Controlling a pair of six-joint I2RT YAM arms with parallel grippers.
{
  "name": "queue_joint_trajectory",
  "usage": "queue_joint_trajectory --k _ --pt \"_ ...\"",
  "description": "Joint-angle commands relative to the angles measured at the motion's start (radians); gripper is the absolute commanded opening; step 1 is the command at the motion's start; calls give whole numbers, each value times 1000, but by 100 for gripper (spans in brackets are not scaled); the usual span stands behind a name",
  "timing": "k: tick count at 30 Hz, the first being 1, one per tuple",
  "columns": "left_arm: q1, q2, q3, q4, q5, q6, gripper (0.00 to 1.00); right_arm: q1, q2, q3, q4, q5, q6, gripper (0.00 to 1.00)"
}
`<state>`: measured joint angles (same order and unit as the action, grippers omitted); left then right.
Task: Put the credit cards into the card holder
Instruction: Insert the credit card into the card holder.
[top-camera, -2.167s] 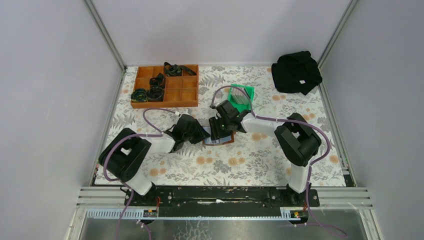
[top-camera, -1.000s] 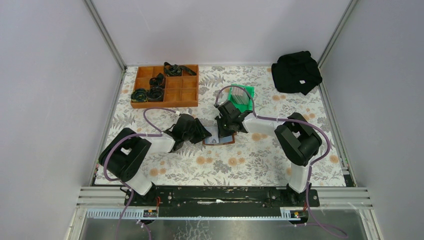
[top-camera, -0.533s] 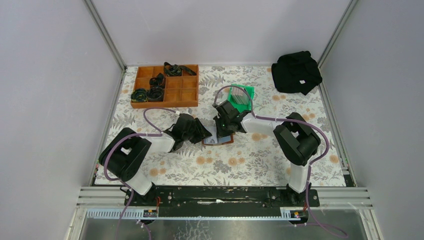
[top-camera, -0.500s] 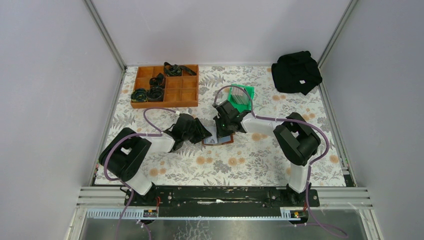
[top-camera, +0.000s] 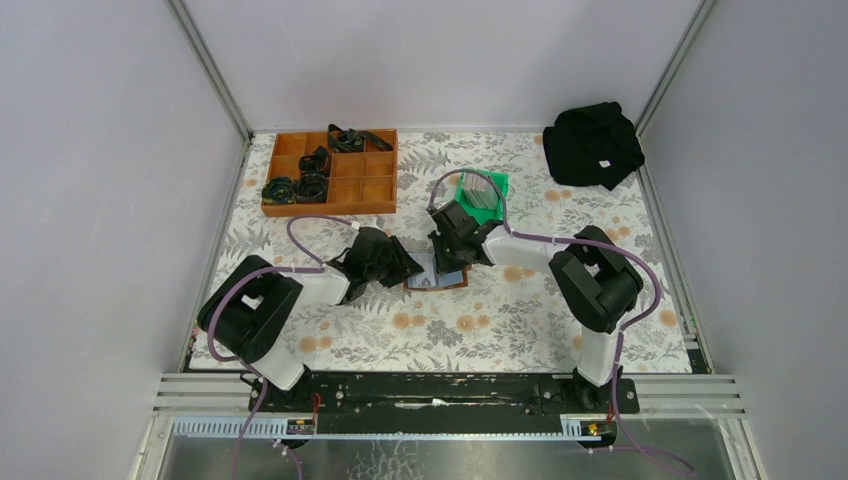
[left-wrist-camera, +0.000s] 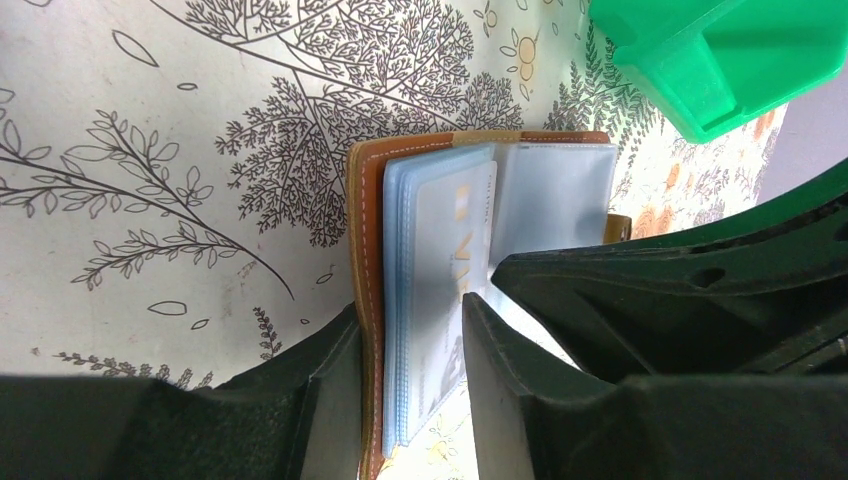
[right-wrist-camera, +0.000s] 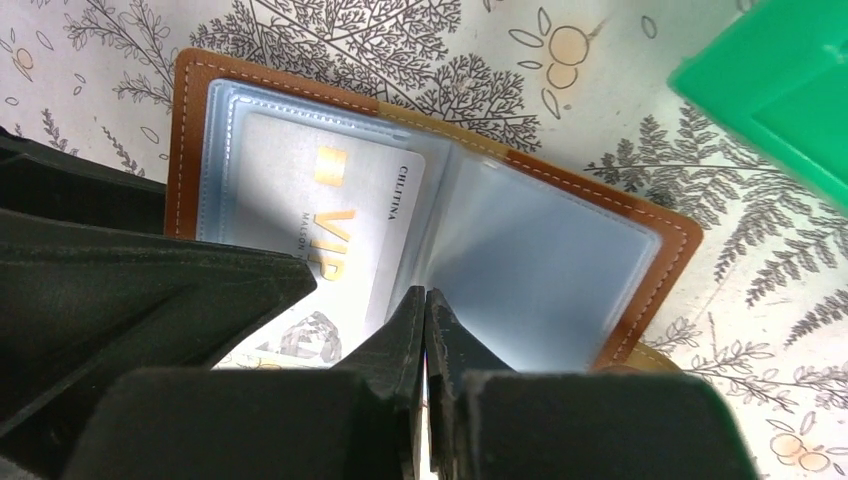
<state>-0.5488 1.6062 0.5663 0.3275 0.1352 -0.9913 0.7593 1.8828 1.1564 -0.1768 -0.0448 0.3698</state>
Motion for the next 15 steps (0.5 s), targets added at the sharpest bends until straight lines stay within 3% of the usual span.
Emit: queue_joint_trajectory --k 1,5,15 --pt "1 37 -37 -204 -47 49 44 9 -78 14 -19 60 -18 5" --pt "1 29 -45 -213 -55 49 44 8 -99 18 -22 84 -23 10" --pt "1 26 -41 -222 -48 56 45 -13 -111 91 -55 96 -37 40"
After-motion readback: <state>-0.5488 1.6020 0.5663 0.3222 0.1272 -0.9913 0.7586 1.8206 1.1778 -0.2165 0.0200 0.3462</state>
